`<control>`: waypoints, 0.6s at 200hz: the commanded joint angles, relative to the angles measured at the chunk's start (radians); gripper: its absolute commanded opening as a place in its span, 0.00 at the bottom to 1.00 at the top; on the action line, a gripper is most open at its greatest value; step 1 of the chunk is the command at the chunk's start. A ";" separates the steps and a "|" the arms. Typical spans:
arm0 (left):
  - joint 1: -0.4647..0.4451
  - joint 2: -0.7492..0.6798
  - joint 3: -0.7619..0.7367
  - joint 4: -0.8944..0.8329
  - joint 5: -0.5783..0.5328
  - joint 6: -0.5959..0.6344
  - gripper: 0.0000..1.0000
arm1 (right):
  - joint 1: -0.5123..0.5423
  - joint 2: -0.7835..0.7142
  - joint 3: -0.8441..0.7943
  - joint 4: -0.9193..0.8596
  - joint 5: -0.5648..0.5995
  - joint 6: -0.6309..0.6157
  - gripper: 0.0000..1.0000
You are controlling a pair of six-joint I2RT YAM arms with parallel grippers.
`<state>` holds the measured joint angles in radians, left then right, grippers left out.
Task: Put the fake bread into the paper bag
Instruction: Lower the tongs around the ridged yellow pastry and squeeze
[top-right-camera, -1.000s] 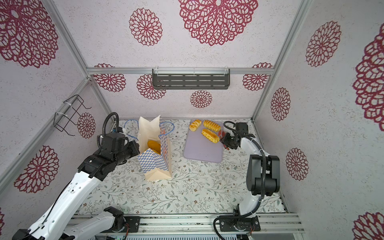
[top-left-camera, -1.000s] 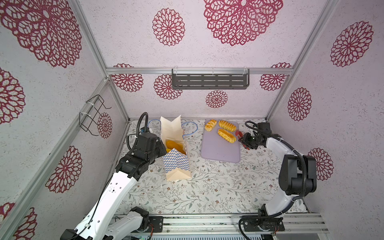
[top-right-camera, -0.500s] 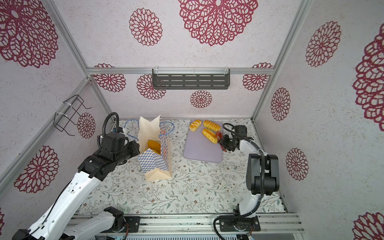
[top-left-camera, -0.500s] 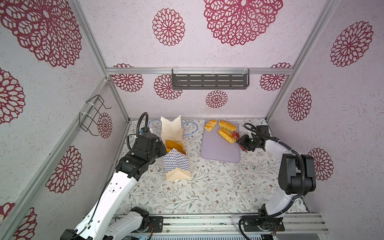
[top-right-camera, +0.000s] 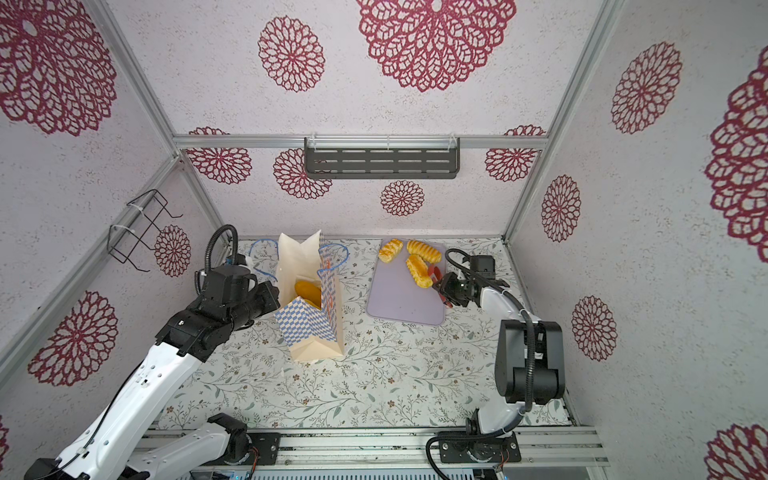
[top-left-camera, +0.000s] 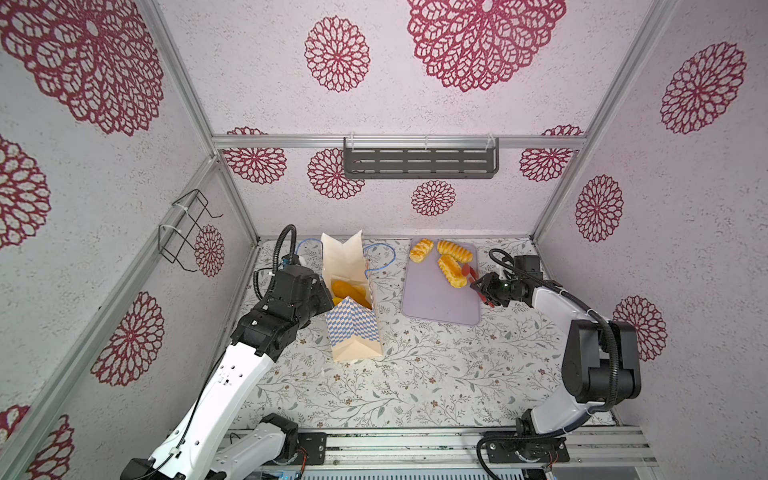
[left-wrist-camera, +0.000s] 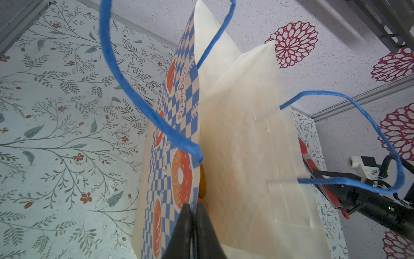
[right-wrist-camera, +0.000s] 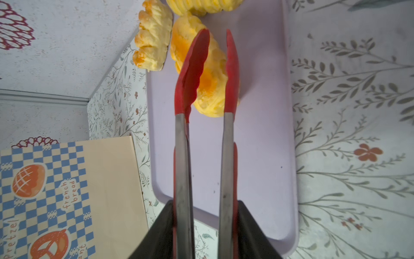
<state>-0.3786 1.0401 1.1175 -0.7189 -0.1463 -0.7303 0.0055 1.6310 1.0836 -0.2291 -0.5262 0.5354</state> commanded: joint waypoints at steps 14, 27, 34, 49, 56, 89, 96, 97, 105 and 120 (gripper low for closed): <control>0.006 -0.013 0.004 0.017 -0.001 -0.005 0.10 | 0.019 -0.064 0.001 0.008 -0.039 -0.002 0.43; 0.007 -0.013 0.005 0.018 0.000 -0.005 0.10 | 0.019 -0.069 0.009 -0.020 -0.017 -0.022 0.43; 0.006 -0.014 0.005 0.019 0.000 -0.005 0.10 | 0.019 -0.072 0.017 -0.038 -0.001 -0.035 0.43; 0.006 -0.013 0.007 0.018 -0.001 -0.005 0.10 | 0.018 -0.077 0.036 -0.076 0.036 -0.066 0.44; 0.007 -0.013 0.007 0.018 0.000 -0.005 0.10 | 0.017 -0.078 0.046 -0.090 0.052 -0.081 0.44; 0.006 -0.012 0.008 0.019 0.002 -0.004 0.10 | 0.016 -0.065 0.073 -0.120 0.078 -0.115 0.44; 0.006 -0.011 0.008 0.018 0.002 -0.004 0.10 | 0.016 -0.063 0.076 -0.120 0.077 -0.116 0.45; 0.006 -0.011 0.008 0.018 0.002 -0.003 0.10 | 0.016 -0.063 0.076 -0.119 0.077 -0.117 0.45; 0.006 -0.013 0.009 0.017 0.002 -0.003 0.10 | 0.016 -0.063 0.077 -0.119 0.078 -0.118 0.45; 0.007 -0.015 0.008 0.017 0.001 -0.004 0.10 | 0.016 -0.062 0.082 -0.116 0.081 -0.120 0.46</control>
<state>-0.3786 1.0401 1.1175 -0.7189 -0.1455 -0.7303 0.0231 1.6028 1.1240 -0.3439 -0.4568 0.4564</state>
